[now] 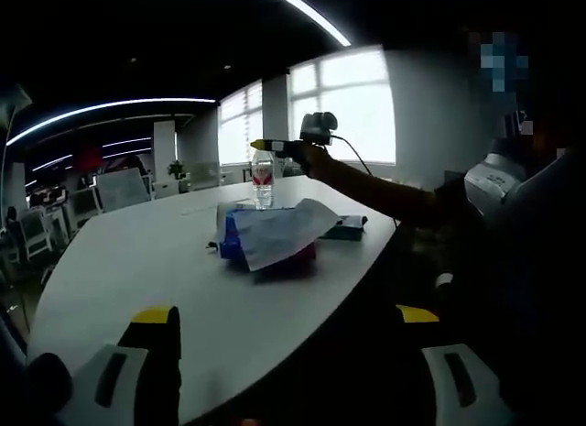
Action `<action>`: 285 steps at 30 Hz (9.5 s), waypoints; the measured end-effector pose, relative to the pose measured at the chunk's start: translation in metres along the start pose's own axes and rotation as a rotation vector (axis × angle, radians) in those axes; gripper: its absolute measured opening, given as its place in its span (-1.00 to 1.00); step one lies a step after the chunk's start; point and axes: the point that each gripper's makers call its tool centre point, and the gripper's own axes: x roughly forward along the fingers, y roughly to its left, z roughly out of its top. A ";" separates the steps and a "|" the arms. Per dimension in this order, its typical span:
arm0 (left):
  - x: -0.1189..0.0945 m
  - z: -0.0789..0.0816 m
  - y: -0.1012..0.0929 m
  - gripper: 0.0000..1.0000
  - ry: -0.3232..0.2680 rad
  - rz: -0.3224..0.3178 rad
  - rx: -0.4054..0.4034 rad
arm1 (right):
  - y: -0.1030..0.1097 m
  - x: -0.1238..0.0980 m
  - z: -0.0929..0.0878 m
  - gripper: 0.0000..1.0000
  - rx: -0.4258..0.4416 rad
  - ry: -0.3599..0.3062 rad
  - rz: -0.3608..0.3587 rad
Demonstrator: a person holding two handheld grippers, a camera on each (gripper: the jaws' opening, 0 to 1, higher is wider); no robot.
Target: Arrange the tabletop items into an orderly group along one side of the table until the central work area is clear of visible clutter.
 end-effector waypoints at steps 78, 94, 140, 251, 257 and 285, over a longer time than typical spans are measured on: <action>-0.021 -0.002 -0.001 0.88 -0.011 0.054 -0.009 | 0.228 0.077 -0.005 -0.62 0.136 0.009 0.576; -0.023 -0.003 0.001 0.88 -0.006 0.064 -0.020 | 0.241 0.087 -0.035 -0.62 0.130 0.063 0.595; -0.009 -0.002 -0.006 0.88 0.010 0.036 -0.020 | 0.228 0.079 -0.035 -0.57 0.171 0.068 0.641; 0.017 -0.002 -0.025 0.88 0.000 -0.041 -0.007 | 0.134 0.017 -0.146 0.47 -0.112 0.513 0.493; 0.014 -0.004 -0.023 0.88 -0.002 -0.032 -0.012 | 0.136 0.024 -0.150 0.38 -0.117 0.535 0.493; 0.006 -0.012 -0.019 0.88 -0.006 -0.013 -0.031 | 0.143 0.023 -0.164 -0.03 -0.128 0.584 0.525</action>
